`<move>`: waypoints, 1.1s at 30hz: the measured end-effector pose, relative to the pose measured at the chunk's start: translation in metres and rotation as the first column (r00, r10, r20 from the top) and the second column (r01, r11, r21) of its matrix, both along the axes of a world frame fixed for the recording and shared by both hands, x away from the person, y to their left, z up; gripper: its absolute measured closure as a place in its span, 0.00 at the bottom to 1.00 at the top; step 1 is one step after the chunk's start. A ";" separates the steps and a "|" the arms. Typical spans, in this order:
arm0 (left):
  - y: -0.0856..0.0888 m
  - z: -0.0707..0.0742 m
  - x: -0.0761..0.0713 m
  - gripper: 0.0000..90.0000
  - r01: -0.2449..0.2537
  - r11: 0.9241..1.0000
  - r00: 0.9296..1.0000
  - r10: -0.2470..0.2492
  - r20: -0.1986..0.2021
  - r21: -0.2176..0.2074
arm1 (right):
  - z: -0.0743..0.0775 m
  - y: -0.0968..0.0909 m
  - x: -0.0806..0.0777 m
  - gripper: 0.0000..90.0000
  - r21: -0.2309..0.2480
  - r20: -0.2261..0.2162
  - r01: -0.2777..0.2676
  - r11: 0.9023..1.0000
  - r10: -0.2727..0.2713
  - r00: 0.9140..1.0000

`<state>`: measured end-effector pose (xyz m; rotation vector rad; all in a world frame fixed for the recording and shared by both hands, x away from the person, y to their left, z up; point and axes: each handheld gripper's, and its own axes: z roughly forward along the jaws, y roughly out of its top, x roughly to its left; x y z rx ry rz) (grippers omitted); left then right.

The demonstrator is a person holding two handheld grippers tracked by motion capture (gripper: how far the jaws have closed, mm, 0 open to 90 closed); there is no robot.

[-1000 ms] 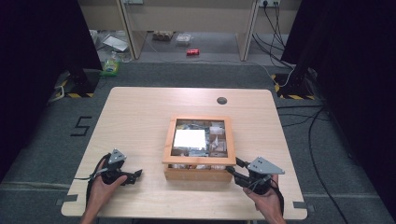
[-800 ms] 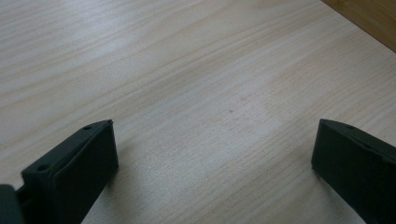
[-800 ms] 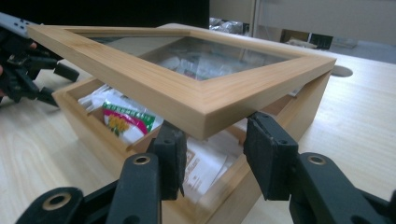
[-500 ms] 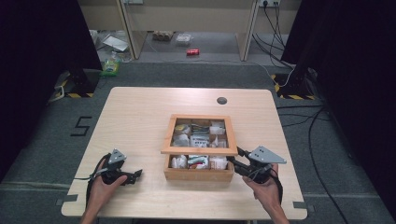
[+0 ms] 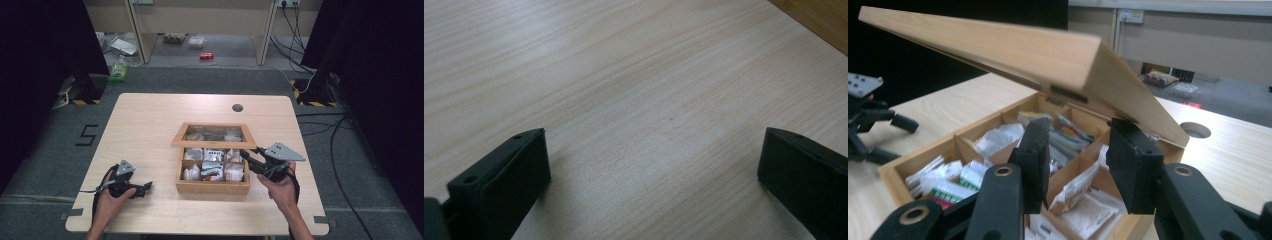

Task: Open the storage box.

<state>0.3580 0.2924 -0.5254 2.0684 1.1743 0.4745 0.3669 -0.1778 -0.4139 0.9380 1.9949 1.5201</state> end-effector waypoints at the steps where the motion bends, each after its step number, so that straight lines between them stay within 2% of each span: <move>1: 0.000 0.000 0.000 0.00 0.000 1.000 1.000 0.000 0.000 0.000 | 0.000 0.001 0.003 0.68 -0.002 0.002 -0.001 1.000 0.001 1.000; 6: 0.000 0.000 0.000 0.00 0.000 1.000 1.000 0.000 0.000 0.000 | -0.002 0.005 0.013 0.68 0.005 -0.004 0.011 1.000 -0.011 1.000; 11: 0.000 0.000 0.000 0.00 0.000 1.000 1.000 0.000 0.000 0.000 | 0.001 0.010 0.023 0.68 0.009 0.014 0.015 1.000 -0.015 1.000; 16: 0.000 0.000 0.000 0.00 0.001 1.000 1.000 -0.001 0.000 0.001 | 0.007 0.009 0.033 0.69 0.038 0.024 0.010 0.999 -0.011 1.000; 22: 0.000 0.000 0.000 0.00 0.000 1.000 1.000 0.000 -0.001 0.000 | 0.011 0.005 0.046 0.69 0.041 0.008 0.024 0.999 -0.024 1.000; 27: 0.000 0.000 0.000 0.00 0.000 1.000 1.000 0.000 0.000 0.001 | 0.015 0.003 0.056 0.67 0.075 -0.001 0.033 0.997 -0.033 0.999; 33: 0.000 0.000 0.000 0.00 -0.001 1.000 1.000 0.001 -0.001 -0.001 | 0.023 0.006 0.066 0.66 0.060 -0.003 0.050 0.997 -0.050 0.999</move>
